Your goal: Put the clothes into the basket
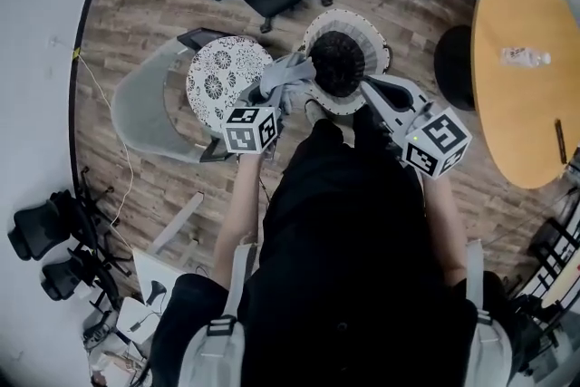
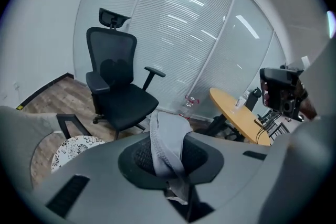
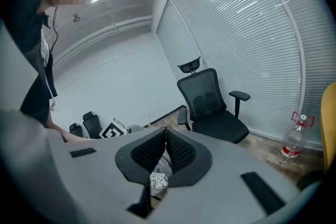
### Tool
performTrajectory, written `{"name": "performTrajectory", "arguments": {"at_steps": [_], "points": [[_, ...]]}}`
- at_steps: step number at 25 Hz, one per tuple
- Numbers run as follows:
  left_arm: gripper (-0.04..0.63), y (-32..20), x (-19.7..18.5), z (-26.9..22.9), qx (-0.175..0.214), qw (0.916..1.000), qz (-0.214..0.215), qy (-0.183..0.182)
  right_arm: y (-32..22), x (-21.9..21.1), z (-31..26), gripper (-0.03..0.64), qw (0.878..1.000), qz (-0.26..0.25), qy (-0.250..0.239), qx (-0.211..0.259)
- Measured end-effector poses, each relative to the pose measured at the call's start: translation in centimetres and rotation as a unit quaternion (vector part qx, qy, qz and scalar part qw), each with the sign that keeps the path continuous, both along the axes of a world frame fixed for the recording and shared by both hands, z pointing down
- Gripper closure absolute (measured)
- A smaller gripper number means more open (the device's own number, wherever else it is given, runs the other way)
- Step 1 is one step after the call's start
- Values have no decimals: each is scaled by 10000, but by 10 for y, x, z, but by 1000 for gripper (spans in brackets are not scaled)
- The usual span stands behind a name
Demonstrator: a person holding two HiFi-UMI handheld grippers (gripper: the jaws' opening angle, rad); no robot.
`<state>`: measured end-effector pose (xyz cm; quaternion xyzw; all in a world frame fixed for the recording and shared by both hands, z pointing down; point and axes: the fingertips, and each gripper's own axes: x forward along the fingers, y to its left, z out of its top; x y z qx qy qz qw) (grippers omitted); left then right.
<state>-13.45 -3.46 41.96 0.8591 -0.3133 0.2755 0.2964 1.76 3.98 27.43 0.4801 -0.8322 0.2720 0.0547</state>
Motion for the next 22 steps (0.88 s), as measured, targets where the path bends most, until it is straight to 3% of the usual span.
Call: {"name": "performTrajectory", "arguments": {"at_steps": [6,22], "points": [[529,13,41,-15,48,9993,340,152,10,36,1,600,9996,294,7,5],[529,43,150,-5,-127,9963,844,-3,40,141,9,600,9975,697,-112,-106]]}}
